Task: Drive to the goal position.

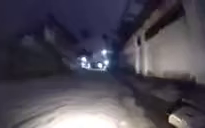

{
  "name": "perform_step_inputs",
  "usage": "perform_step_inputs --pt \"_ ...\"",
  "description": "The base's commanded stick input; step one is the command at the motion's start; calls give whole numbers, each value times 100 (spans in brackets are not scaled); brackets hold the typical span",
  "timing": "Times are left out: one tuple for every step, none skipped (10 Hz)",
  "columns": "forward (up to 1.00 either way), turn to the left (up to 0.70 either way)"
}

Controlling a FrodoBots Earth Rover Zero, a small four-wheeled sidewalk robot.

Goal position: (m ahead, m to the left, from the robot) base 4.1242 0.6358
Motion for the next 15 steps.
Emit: perform_step_inputs --pt "70 -35" --pt "70 -33" --pt "70 -29" --pt "70 -24" --pt "70 -20" --pt "70 -16" --pt "70 -11" --pt "70 -7" --pt "70 -3" --pt "70 0" --pt "70 0" --pt "70 3" --pt "70 11" --pt "69 20" --pt "69 28"
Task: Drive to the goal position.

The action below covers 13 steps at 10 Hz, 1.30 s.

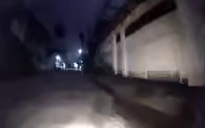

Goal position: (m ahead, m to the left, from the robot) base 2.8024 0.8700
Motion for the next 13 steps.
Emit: perform_step_inputs --pt "69 33" --pt "69 24" --pt "68 14" --pt "68 4" --pt "68 4" --pt "68 12" --pt "68 19" --pt "68 27" --pt "68 28" --pt "67 0" --pt "68 0" --pt "69 0" --pt "70 0"
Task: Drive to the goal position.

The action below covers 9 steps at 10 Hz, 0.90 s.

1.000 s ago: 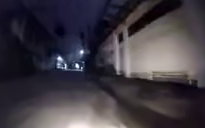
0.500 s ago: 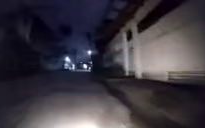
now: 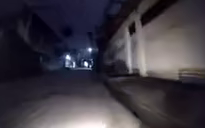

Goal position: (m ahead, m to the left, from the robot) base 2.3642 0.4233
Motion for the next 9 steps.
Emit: perform_step_inputs --pt "70 0" --pt "70 0" --pt "70 0" --pt "70 0" --pt "70 0" --pt "70 0" --pt "70 0" --pt "70 0" --pt "70 0"
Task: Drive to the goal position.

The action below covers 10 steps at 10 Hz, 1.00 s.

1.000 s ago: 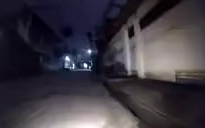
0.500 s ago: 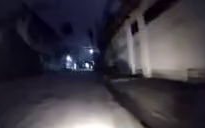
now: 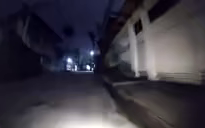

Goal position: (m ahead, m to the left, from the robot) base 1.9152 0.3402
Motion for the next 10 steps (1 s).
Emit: perform_step_inputs --pt "70 0" --pt "70 0" --pt "70 0" --pt "70 0" --pt "70 0" --pt "70 0" --pt "70 0" --pt "70 0" --pt "70 0" --pt "70 0"
